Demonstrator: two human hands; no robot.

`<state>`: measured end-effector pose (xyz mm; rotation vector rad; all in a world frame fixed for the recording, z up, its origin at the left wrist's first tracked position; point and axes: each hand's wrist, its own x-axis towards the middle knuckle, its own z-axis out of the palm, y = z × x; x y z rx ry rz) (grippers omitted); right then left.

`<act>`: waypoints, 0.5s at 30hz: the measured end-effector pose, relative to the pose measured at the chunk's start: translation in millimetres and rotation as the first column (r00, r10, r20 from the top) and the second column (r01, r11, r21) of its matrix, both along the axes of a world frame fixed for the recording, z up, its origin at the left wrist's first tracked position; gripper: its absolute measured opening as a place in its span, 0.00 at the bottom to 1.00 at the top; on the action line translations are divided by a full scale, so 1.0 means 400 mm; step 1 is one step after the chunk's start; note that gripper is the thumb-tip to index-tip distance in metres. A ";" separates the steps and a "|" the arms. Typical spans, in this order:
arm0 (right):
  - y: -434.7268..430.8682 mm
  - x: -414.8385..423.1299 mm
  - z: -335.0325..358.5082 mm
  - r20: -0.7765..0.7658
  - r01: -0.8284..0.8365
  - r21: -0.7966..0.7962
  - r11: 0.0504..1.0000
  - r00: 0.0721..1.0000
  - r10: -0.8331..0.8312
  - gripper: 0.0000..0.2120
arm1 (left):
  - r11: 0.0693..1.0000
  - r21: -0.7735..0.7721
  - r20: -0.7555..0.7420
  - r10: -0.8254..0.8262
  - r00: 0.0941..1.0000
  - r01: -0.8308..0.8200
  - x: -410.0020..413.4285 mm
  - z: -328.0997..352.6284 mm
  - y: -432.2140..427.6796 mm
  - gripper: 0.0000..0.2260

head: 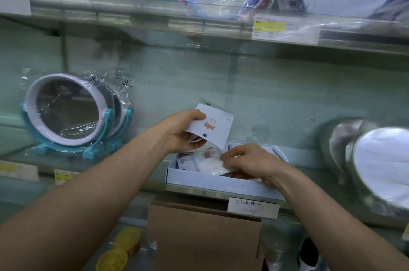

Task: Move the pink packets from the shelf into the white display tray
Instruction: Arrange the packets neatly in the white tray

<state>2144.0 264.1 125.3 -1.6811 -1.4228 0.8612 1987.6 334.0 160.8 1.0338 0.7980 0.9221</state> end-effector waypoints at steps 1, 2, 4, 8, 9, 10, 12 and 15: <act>-0.001 -0.002 0.002 0.110 -0.008 0.002 1.000 0.994 0.008 0.07 | 1.000 -0.002 0.000 -0.001 1.000 0.001 -0.001 -0.002 -0.001 0.02; -0.004 -0.005 0.004 0.229 -0.025 -0.003 1.000 0.973 0.025 0.08 | 1.000 -0.002 0.000 -0.006 1.000 0.006 -0.002 -0.004 -0.004 0.02; -0.008 -0.011 0.007 0.439 -0.096 -0.045 0.994 0.892 0.106 0.11 | 1.000 0.001 -0.008 -0.018 1.000 0.018 -0.002 -0.007 -0.006 0.03; -0.010 -0.023 0.022 0.711 -0.116 -0.121 0.986 0.683 0.168 0.16 | 0.999 0.029 -0.040 -0.018 0.999 0.020 0.001 -0.001 -0.022 0.03; -0.012 -0.016 0.027 0.737 -0.099 -0.095 0.991 0.662 0.137 0.17 | 0.999 0.050 -0.054 -0.008 0.999 0.010 0.001 0.002 -0.026 0.02; -0.014 -0.005 0.036 0.702 -0.089 -0.032 0.995 0.707 0.086 0.17 | 0.996 0.087 -0.076 0.010 0.997 -0.003 0.000 0.005 -0.028 0.02; -0.027 0.022 0.062 0.351 0.018 0.090 0.996 0.935 -0.049 0.17 | 0.971 0.237 -0.171 0.057 0.984 -0.015 -0.002 0.008 -0.030 0.03; -0.048 0.055 0.094 -0.253 0.100 0.057 0.993 0.964 -0.083 0.24 | 0.810 0.579 -0.407 0.192 0.893 0.090 0.004 -0.002 -0.038 0.06</act>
